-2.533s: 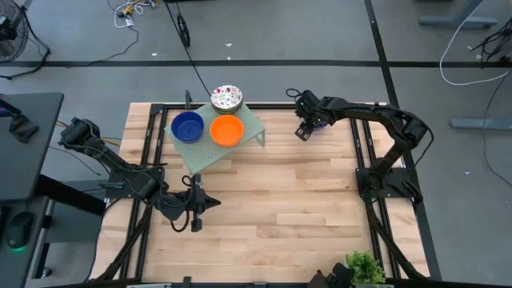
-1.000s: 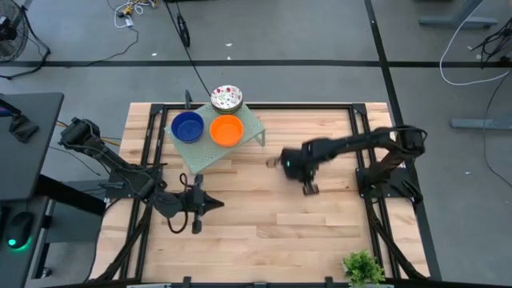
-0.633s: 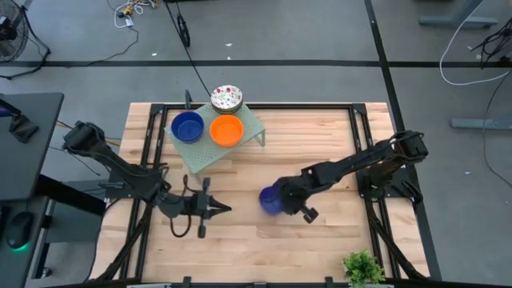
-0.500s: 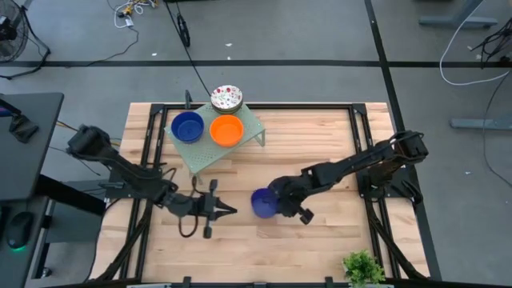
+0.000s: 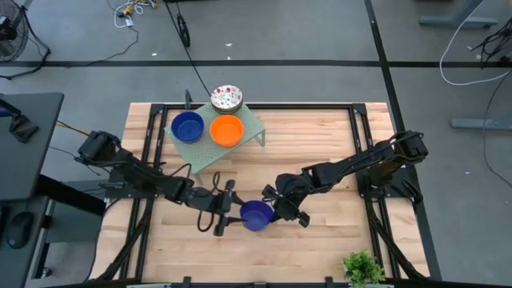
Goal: Pick & Place Mini bowls
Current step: Stack the blue bowl on the blue bowls on the shelf
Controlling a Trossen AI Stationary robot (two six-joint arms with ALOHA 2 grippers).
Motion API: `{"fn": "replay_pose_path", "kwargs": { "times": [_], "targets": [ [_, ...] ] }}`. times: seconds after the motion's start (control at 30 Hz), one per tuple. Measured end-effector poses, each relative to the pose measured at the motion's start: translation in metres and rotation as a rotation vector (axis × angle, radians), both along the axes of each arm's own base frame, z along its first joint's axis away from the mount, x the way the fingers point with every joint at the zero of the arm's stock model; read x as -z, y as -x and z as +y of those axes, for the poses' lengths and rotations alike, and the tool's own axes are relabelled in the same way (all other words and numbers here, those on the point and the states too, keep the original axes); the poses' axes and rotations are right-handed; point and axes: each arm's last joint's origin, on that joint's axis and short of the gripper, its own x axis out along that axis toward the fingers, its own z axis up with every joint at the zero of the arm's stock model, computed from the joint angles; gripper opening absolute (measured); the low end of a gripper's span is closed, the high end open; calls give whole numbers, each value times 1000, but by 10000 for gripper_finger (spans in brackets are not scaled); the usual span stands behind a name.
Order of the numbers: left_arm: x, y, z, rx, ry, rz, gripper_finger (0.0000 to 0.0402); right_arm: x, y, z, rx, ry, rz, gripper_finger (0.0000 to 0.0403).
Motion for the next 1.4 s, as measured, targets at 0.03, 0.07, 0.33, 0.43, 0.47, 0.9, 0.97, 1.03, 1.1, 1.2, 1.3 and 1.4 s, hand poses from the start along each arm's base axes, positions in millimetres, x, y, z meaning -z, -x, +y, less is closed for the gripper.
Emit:
{"fn": "replay_pose_path", "kwargs": {
  "times": [0.03, 0.07, 0.33, 0.43, 0.47, 0.9, 0.97, 1.03, 1.1, 1.2, 1.3, 1.4],
  "targets": [
    [2, -2, -1, 23, 18, 14, 226, 0, 0, 0, -1, -1, 0, 4],
    [4, -4, -1, 41, 26, 25, 226, 0, 0, 0, -4, -3, 1, 4],
    [6, -5, -2, 77, 66, 48, 180, 0, 0, 0, 0, 0, 2, 4],
    [6, -4, -3, 100, 73, 53, 173, 1, 1, 0, 1, 2, 12, 4],
    [6, -4, -3, 112, 77, 55, 173, 1, 1, 0, 6, 5, 16, 4],
    [8, -4, -1, 58, -20, 52, 182, 4, 2, -1, 22, 2, 16, 4],
    [10, -3, -1, 58, -27, 70, 177, 5, 2, -1, 22, 2, 17, 4],
    [11, -3, -1, 58, -33, 82, 168, 4, 2, -1, 22, 1, 14, 4],
    [12, -3, -1, 59, -36, 85, 152, 4, 2, -1, 21, 0, 14, 4],
    [12, -3, 0, 59, -38, 87, 119, 4, 2, -1, 20, -1, 14, 4],
    [12, -2, -1, 66, -40, 91, 78, 4, 1, -1, 20, -2, 9, 5],
    [13, -2, -2, 123, -41, 92, 32, 3, 0, -1, 21, -4, -6, 9]
  ]
}}
